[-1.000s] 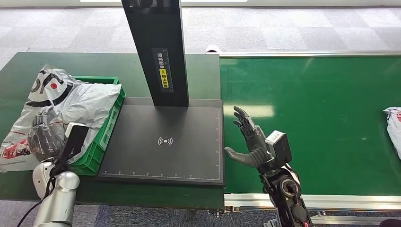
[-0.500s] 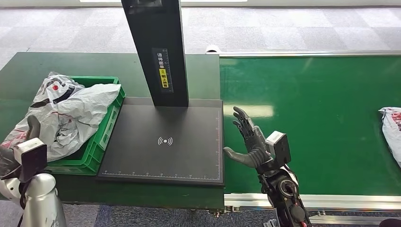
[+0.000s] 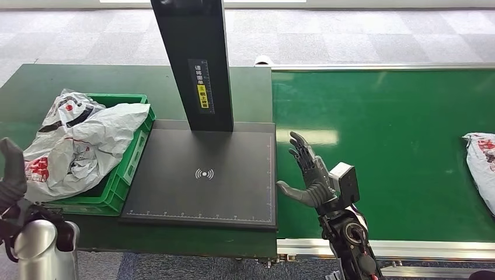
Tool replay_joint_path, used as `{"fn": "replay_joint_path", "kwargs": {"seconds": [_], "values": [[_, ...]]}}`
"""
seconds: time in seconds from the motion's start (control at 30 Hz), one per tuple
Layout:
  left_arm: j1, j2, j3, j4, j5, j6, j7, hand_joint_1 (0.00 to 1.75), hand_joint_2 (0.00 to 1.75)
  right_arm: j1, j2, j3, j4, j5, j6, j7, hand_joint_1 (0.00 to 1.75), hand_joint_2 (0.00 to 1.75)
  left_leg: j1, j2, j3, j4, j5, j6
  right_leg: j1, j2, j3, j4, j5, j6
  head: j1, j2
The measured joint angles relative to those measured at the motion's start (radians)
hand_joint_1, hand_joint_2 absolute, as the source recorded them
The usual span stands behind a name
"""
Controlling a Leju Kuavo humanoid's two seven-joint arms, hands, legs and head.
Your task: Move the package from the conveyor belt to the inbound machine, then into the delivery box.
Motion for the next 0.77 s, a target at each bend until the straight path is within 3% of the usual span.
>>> {"fn": "replay_joint_path", "kwargs": {"seconds": [0.1,0.23,0.63,0.77], "values": [[0.01,0.032,-0.101,0.018,0.02,-0.009,0.0,0.0,1.75,0.003,-0.002,0.0,0.0,-0.002,0.0,0.0,0.0,1.75,0.0,0.001,0.0,0.0,0.0,0.0,0.0,0.001,0.0,0.0,0.0,0.0,0.0,0.0],[0.017,0.055,-0.167,0.033,0.026,-0.009,0.0,0.0,1.75,0.005,-0.004,0.0,0.0,-0.002,0.0,0.0,0.0,1.75,0.0,0.001,0.0,0.0,0.0,0.0,0.0,0.001,0.0,0.0,0.0,0.0,0.0,0.0],[0.022,0.077,-0.216,0.048,0.028,-0.01,0.0,0.0,1.75,0.006,-0.008,0.0,0.0,-0.002,0.0,0.0,0.0,1.75,0.0,0.002,0.0,0.0,0.0,0.0,0.0,0.001,0.0,0.0,0.0,0.0,0.0,0.0],[0.025,0.08,-0.219,0.05,0.083,-0.114,0.0,0.0,1.75,0.007,-0.008,0.0,0.0,-0.001,0.005,0.0,0.0,1.75,0.0,0.001,0.0,0.0,0.0,0.0,0.0,0.001,0.0,0.0,0.0,0.0,0.0,0.0]]}}
